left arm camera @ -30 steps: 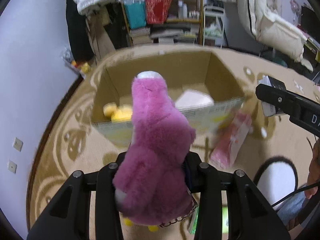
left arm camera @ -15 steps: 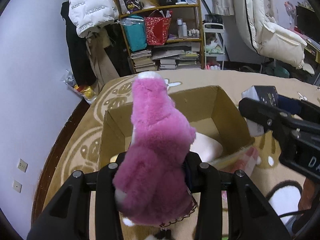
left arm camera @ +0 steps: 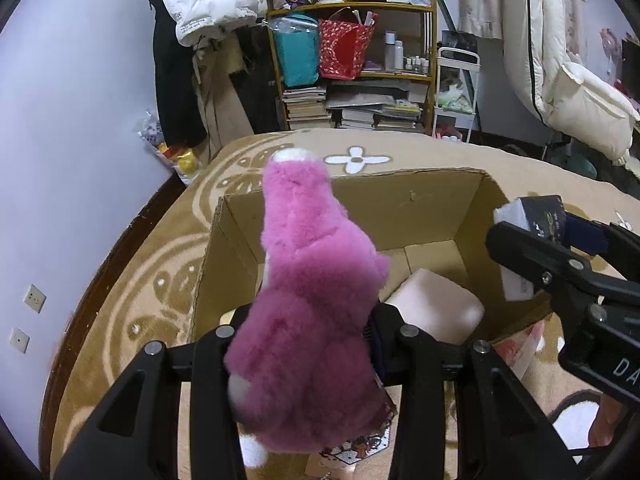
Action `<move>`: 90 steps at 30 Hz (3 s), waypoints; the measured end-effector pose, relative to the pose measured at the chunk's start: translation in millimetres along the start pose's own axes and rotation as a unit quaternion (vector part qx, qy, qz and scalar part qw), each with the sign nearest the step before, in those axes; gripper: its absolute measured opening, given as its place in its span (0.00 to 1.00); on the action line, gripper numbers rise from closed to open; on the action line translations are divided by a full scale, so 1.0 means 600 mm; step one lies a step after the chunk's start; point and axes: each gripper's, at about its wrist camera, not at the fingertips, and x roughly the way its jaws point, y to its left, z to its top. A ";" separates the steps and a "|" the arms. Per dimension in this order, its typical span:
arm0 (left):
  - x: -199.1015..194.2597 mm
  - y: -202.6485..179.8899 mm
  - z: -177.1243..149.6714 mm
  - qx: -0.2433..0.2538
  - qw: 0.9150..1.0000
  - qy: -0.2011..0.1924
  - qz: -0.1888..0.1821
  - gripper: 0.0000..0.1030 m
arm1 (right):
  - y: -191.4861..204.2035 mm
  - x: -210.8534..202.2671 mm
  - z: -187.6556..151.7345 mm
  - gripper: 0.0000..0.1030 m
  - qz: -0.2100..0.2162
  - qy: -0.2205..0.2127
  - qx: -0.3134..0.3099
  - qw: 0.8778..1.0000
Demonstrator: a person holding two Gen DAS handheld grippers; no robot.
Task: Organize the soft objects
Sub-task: 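Lift the pink plush with the left tool while the right tool carries the tissue pack over the box, then open both tools to drop the pink plush and black tissue pack into the box, then move the left tool to the anime keychain while the right tool approaches the pink-wrapped roll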
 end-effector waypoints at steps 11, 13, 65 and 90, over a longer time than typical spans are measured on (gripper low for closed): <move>0.017 0.010 0.008 -0.025 1.000 0.001 0.011 0.39 | -0.001 0.015 -0.009 0.67 0.006 0.014 0.007 1.000; 0.018 0.011 0.008 -0.026 1.000 0.003 0.014 0.41 | -0.002 0.016 -0.008 0.68 -0.005 0.016 0.004 1.000; -0.061 0.067 -0.069 -0.076 0.995 0.057 -0.019 0.99 | -0.043 -0.027 -0.093 1.00 -0.054 0.089 0.078 0.991; 0.076 0.003 -0.143 0.021 0.984 0.177 -0.008 0.99 | -0.085 0.081 -0.176 1.00 -0.084 0.212 0.121 0.966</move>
